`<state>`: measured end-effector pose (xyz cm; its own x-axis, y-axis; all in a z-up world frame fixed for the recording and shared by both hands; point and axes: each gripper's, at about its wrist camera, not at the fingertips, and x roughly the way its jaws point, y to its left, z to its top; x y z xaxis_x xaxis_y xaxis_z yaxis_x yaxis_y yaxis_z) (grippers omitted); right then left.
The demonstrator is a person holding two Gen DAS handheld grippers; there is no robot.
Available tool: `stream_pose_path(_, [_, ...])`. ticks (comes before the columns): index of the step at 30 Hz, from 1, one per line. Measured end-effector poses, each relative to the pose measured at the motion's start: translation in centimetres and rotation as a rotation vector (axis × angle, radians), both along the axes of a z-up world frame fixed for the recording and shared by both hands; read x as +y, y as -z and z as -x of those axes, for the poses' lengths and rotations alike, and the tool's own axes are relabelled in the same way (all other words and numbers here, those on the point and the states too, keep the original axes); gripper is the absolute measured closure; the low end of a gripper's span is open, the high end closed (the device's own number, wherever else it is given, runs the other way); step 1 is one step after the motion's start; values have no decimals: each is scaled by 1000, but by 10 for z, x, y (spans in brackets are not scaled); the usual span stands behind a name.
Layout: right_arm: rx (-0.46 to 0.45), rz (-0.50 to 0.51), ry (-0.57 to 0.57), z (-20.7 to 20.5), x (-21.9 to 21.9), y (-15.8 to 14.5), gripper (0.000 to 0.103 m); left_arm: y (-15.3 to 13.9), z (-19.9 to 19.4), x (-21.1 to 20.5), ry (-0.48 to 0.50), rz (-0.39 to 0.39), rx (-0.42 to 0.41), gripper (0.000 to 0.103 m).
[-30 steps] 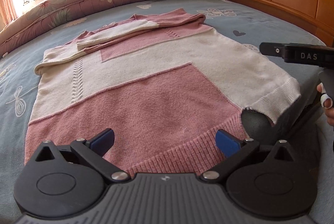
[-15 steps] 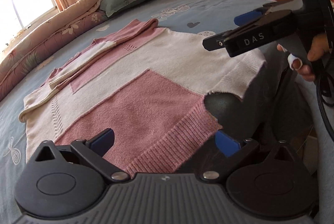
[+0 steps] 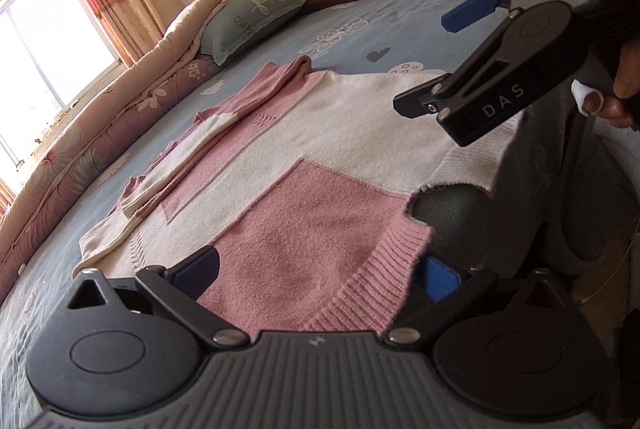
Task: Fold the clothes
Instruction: 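Move both open grippers down to the pink ribbed sweater hem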
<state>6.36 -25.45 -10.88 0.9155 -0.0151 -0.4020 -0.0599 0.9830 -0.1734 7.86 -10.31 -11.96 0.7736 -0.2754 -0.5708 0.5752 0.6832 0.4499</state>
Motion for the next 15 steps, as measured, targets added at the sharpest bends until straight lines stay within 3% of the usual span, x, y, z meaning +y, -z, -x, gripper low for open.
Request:
stream_pose_path(4, [-40, 33, -63, 8, 6, -3, 0, -4, -4, 9, -23, 14, -3, 1])
stream_pose_path(9, [-109, 232, -263, 27, 40, 2, 0, -6, -8, 16, -47, 30, -5, 1])
stream_pose_path(15, [-89, 376, -360, 33, 63, 13, 0, -5, -8, 16, -34, 24, -6, 1])
